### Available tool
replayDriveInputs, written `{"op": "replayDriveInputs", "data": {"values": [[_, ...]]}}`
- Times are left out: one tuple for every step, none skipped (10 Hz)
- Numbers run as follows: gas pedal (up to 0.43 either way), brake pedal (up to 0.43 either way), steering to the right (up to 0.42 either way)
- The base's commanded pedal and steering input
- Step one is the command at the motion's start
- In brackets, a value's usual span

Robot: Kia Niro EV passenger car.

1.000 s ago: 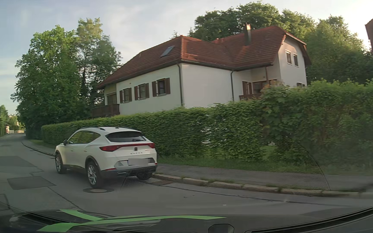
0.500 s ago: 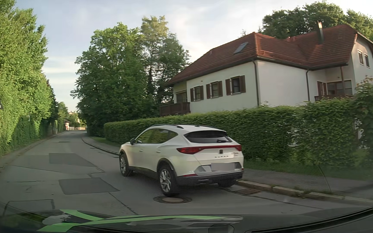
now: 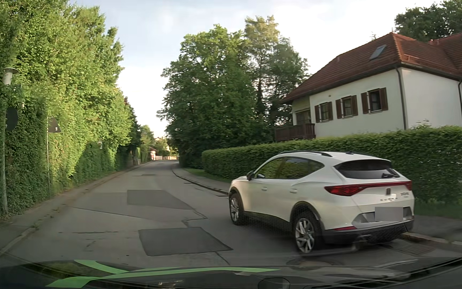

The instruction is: Follow the waypoints while adhering to traffic rules and regulations

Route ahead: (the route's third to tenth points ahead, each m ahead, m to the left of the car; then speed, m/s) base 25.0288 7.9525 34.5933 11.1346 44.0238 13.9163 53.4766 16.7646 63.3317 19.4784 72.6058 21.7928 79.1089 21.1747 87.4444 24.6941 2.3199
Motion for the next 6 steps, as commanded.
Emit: {"op": "replayDriveInputs", "data": {"values": [[0.039,0.000,-0.720],[0.039,0.000,-0.682],[0.039,0.000,-0.627],[0.039,0.000,-0.588],[0.039,0.000,-0.541],[0.039,0.000,-0.496]]}}
